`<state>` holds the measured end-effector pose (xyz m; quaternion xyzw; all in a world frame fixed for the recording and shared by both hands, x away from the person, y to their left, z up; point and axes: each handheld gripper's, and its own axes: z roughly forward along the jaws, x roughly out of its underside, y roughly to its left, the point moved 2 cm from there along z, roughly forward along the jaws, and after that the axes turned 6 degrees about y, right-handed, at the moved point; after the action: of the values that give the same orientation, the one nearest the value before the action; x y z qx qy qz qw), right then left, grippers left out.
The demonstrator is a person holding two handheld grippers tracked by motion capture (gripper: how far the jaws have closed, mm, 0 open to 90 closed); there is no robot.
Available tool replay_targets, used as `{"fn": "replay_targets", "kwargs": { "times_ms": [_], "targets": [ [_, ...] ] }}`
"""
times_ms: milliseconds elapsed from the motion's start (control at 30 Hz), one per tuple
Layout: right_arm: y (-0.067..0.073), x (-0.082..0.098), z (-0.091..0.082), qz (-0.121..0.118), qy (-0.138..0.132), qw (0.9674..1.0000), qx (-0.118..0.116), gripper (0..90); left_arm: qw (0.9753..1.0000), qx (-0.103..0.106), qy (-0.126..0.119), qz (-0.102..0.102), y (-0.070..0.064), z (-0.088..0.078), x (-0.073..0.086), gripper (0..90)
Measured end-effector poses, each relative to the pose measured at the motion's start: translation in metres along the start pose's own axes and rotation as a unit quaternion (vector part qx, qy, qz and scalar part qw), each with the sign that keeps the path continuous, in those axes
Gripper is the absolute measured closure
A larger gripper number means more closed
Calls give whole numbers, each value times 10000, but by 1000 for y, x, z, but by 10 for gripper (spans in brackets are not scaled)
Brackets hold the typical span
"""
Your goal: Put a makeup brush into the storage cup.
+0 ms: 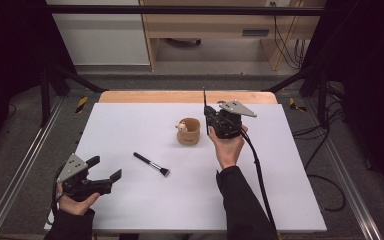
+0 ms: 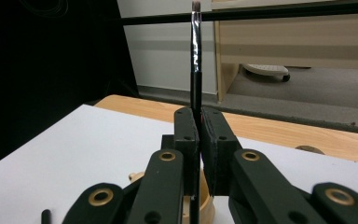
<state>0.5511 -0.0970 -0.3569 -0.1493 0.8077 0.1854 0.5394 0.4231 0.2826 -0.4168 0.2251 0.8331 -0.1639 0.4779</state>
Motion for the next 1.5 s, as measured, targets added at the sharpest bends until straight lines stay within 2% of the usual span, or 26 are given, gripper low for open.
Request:
{"fn": "replay_targets", "kwargs": {
  "times_ms": [400, 1500],
  "targets": [
    [-5, -4, 26, 155, 45, 9999, 49, 857, 10000, 6, -4, 4, 1, 0, 0, 66],
    [3, -5, 79, 94, 55, 9999, 109, 857, 10000, 25, -18, 5, 0, 0, 0, 66]
  ]
}}
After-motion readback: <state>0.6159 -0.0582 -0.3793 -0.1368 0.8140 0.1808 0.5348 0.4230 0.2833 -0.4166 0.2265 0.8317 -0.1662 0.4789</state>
